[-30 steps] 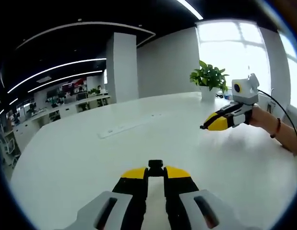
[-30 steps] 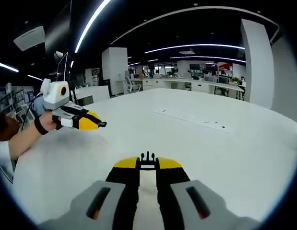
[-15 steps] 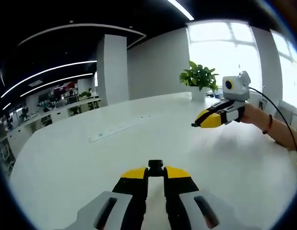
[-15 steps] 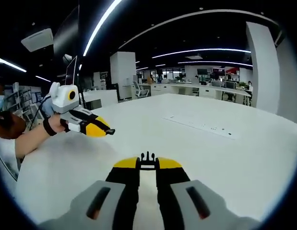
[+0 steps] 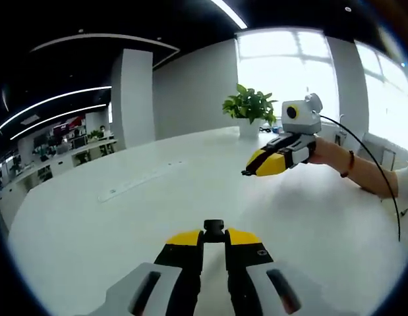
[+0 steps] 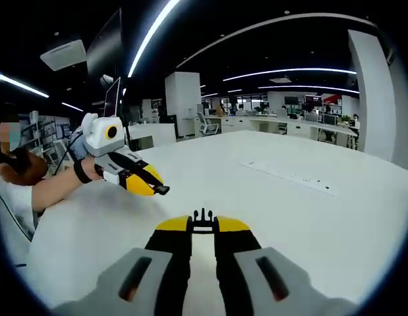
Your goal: Snap the two parts of the plastic buckle together until the buckle closes and remains connected.
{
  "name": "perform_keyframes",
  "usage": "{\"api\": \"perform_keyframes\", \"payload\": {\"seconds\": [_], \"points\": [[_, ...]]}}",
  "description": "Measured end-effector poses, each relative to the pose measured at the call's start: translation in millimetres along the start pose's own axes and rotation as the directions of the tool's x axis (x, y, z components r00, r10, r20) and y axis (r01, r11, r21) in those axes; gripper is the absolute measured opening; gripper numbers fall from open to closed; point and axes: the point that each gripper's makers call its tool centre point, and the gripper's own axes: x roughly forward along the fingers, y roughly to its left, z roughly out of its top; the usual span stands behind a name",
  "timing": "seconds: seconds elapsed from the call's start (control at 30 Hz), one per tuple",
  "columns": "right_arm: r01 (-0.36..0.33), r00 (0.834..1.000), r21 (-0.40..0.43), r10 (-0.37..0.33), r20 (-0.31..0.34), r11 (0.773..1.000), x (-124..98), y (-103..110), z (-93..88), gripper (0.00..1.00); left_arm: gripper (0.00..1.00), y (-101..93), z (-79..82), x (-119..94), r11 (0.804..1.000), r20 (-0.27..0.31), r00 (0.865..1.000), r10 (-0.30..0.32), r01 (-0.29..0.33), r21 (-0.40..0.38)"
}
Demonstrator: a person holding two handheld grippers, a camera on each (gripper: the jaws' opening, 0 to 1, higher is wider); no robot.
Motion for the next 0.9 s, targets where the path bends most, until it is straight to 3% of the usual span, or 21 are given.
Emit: {"api": "perform_keyframes", "payload": {"seconds": [0.2, 0.33, 0.57, 0.7, 0.9], "points": [[-0.027, 1.0, -0.024, 0.027, -0.001, 0.999, 1.6, 10.3, 1.6, 0.12, 0.11, -3.2, 1.8, 1.7, 0.999, 0.0, 1.0, -0.028, 0.028, 0.019], [-0.057, 0.998, -0.039, 0.057, 0.005, 0.998, 1.1, 19.5, 3.6, 0.12, 0.11, -19.1, -0.5, 0.4, 0.995, 0.003, 0.996, -0.087, 0.087, 0.043], [-0.12, 0.993, -0.061, 0.119, -0.021, 0.991, 2.7, 29.0, -0.9, 0.12, 0.11, -27.8, -5.8, 2.8, 0.99, -0.023, 0.992, -0.126, 0.127, 0.056], [-0.155, 0.988, -0.071, 0.153, -0.036, 0.985, 1.8, 32.4, -3.3, 0.12, 0.11, -36.8, -10.5, 0.6, 0.981, -0.025, 0.982, -0.187, 0.188, 0.054], [-0.2, 0.979, -0.099, 0.194, -0.065, 0.975, 0.3, 41.8, -10.4, 0.12, 0.11, -29.2, -12.9, 2.3, 0.974, -0.048, 0.975, -0.217, 0.22, 0.059]]}}
